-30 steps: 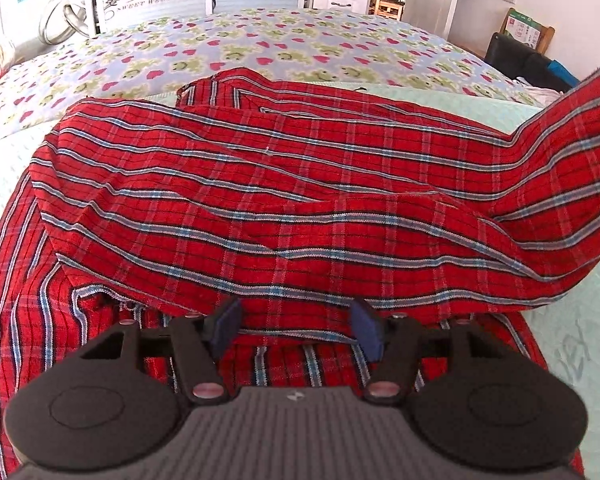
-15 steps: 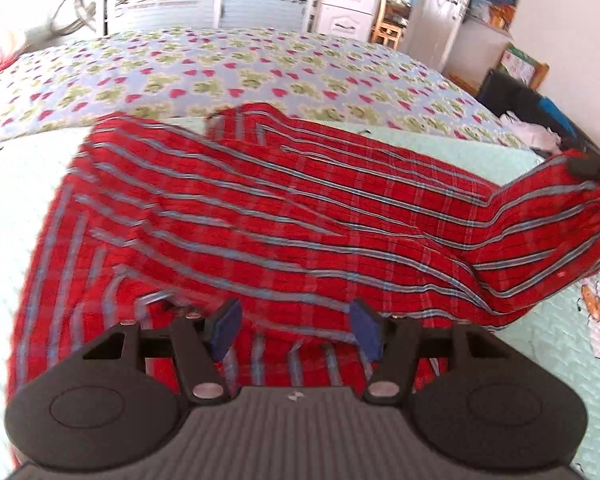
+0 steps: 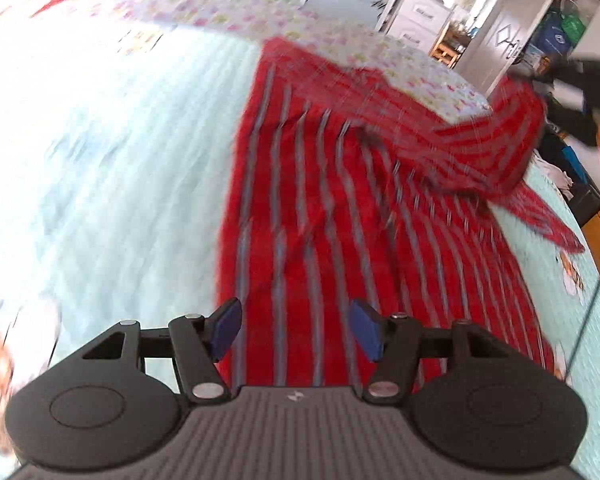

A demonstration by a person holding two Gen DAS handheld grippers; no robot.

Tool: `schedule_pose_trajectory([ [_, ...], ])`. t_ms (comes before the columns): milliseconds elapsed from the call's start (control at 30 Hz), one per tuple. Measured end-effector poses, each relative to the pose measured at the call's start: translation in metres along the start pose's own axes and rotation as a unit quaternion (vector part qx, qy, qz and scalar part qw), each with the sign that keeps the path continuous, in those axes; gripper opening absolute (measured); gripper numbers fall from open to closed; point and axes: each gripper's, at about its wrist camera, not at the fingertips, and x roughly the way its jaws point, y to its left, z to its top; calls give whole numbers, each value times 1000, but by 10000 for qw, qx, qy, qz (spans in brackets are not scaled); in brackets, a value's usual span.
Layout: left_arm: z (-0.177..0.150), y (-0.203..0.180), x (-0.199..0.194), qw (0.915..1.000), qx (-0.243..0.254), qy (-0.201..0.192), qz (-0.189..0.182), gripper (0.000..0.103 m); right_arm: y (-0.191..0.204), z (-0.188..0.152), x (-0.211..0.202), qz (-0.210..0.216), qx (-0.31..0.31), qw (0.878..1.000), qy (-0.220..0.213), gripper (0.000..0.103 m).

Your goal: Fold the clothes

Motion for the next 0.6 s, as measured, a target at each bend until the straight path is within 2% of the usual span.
schedule_pose_trajectory([
  [100,-25,17,-7,9994,-192,268,-39,63,52,-20,17,396,-939,9936,492,11],
  [267,-46,34,-18,9978,-496,431,-23,63,118,-72,41,876,-2105,9643,1345,11],
  [400,-61,47,-28,9964,-706,452,-87,63,128,-118,55,945,-2464,9453,1916,11],
  [500,-69,53,-35,9960,-754,469,-134,63,117,-150,66,869,-2409,9392,2289,11],
  [600,-76,57,-42,9966,-659,478,-139,63,106,-170,69,813,-2294,9391,2424,11],
])
